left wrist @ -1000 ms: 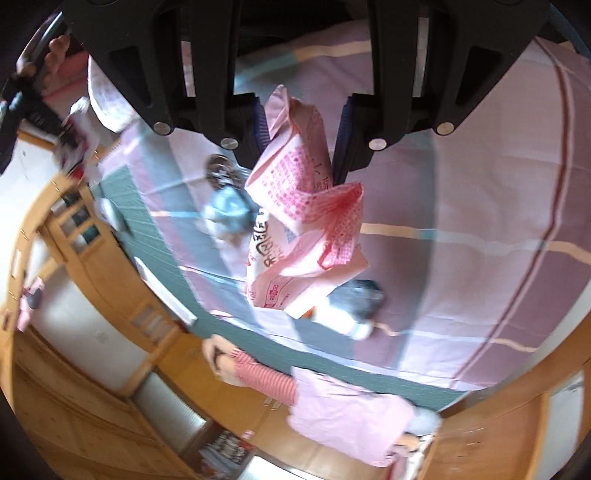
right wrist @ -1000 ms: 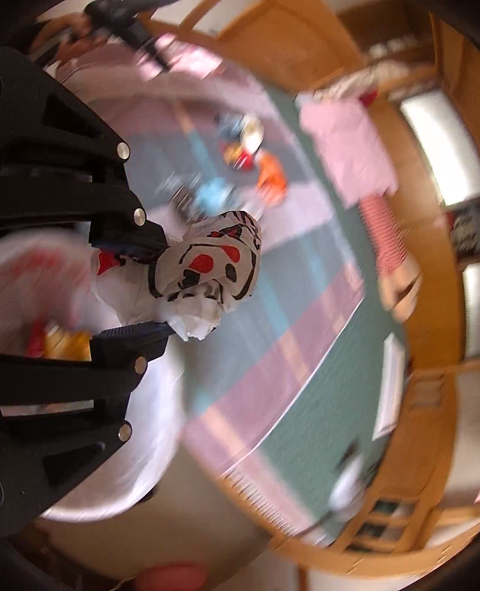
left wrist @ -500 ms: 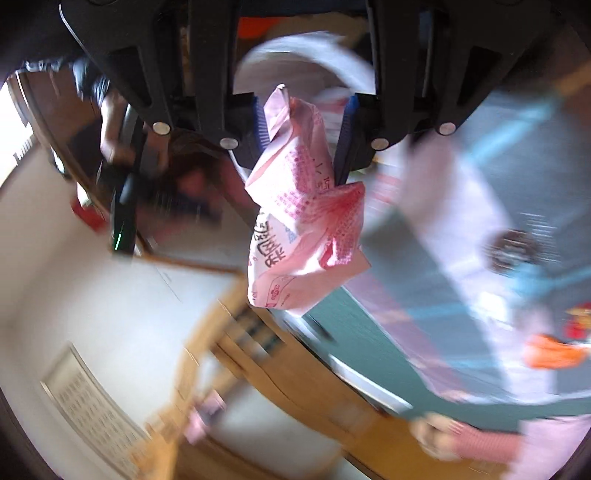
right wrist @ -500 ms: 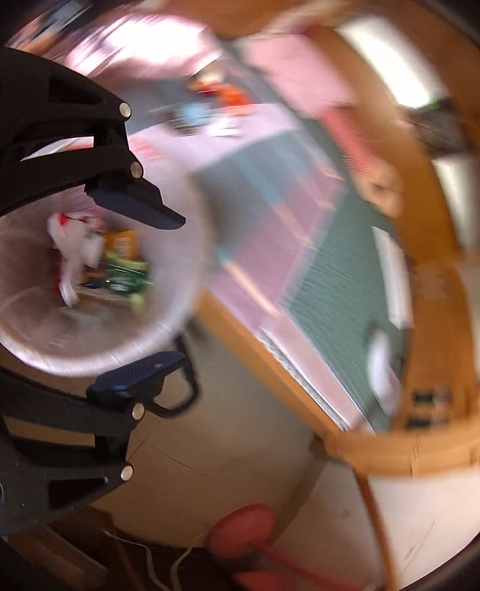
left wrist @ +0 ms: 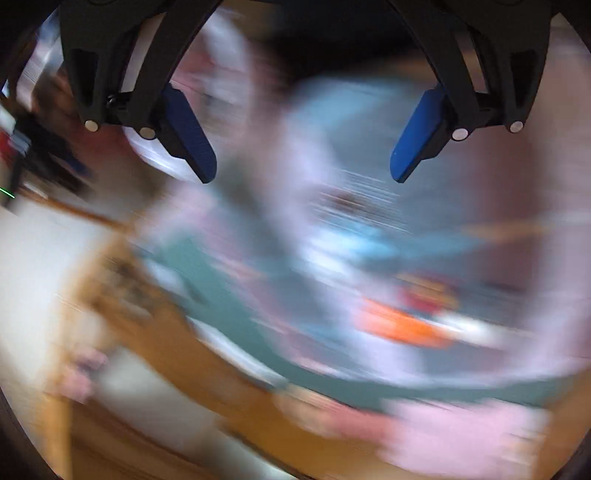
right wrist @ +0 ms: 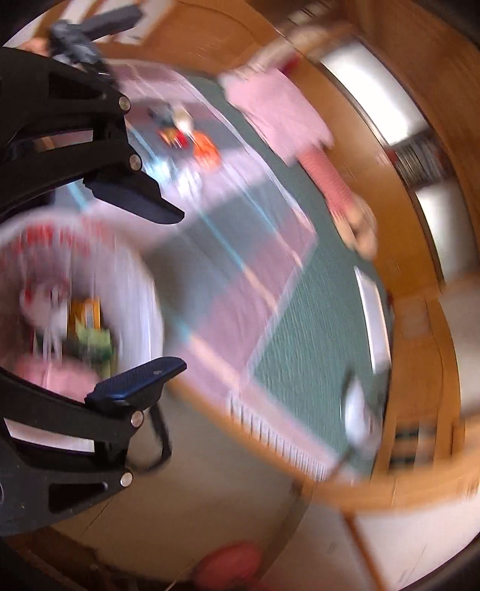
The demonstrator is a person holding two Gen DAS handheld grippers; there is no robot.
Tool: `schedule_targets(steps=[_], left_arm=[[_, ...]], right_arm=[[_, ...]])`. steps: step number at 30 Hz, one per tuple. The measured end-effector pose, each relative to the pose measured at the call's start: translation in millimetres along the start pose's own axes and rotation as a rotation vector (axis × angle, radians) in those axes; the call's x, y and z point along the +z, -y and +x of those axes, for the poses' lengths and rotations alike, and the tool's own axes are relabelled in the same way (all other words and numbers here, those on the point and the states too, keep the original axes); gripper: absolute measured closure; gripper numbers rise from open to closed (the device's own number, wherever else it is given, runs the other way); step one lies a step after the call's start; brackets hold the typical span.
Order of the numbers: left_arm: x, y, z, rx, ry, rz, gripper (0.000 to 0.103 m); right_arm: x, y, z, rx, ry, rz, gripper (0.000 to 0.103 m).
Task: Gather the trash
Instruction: 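Lower the right tool toward the grey plastic bag and white cup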
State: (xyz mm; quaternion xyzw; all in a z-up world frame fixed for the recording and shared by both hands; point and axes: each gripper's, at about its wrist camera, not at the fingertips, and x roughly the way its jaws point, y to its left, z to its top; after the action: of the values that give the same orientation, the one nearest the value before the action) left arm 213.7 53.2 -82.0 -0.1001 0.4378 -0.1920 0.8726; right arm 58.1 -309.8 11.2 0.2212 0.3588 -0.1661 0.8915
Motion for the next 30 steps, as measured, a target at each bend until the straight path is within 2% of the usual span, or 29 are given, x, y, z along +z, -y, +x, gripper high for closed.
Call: schedule_targets(steps=[1, 2, 3, 4, 5, 7, 9, 11, 14, 16, 20, 24, 26, 28, 30], left_arm=[[6, -18, -5, 0.113, 0.035, -0.021, 0.009], [13, -49, -13, 0.266, 0.080, -0.060, 0.008], [17, -75, -20, 0.364, 0.116, -0.099, 0.008], [16, -109, -30, 0.457, 0.166, -0.175, 0.008], [16, -128, -36, 0.484, 0.180, -0.227, 0.008], [12, -165, -48, 0.526, 0.167, -0.362, 0.008], [6, -184, -66, 0.536, 0.221, -0.429, 0.008], [3, -187, -81, 0.573, 0.272, -0.421, 0.008], [-3, -184, -105, 0.600, 0.352, -0.361, 0.005], [0, -182, -110, 0.618, 0.377, -0.336, 0.004], [1, -176, -117, 0.616, 0.391, -0.315, 0.004], [0, -169, -118, 0.601, 0.373, -0.282, 0.004], [0, -168, -119, 0.602, 0.361, -0.276, 0.004], [-2, -171, -118, 0.612, 0.352, -0.282, 0.004], [-3, -175, -117, 0.617, 0.346, -0.299, 0.004]], right_arm=[[0, -27, 15, 0.045, -0.020, -0.037, 0.030], [0, -54, 28, 0.082, -0.037, -0.071, 0.030], [-2, -83, 43, 0.119, -0.052, -0.110, 0.030], [-7, -117, 61, 0.151, -0.067, -0.158, 0.030], [-12, -153, 78, 0.178, -0.078, -0.209, 0.030], [-25, -222, 115, 0.223, -0.104, -0.305, 0.030], [-43, -288, 153, 0.246, -0.136, -0.403, 0.030], [-66, -350, 192, 0.219, -0.119, -0.511, 0.030], [-100, -422, 239, 0.115, -0.036, -0.688, 0.030], [-119, -447, 264, 0.042, -0.008, -0.777, 0.030], [-142, -467, 300, -0.023, 0.003, -0.893, 0.030], [-148, -468, 331, -0.027, -0.065, -0.908, 0.031], [-147, -466, 338, -0.014, -0.091, -0.909, 0.050], [-146, -464, 342, 0.002, -0.127, -0.902, 0.087], [-142, -461, 342, 0.048, -0.167, -0.868, 0.099]])
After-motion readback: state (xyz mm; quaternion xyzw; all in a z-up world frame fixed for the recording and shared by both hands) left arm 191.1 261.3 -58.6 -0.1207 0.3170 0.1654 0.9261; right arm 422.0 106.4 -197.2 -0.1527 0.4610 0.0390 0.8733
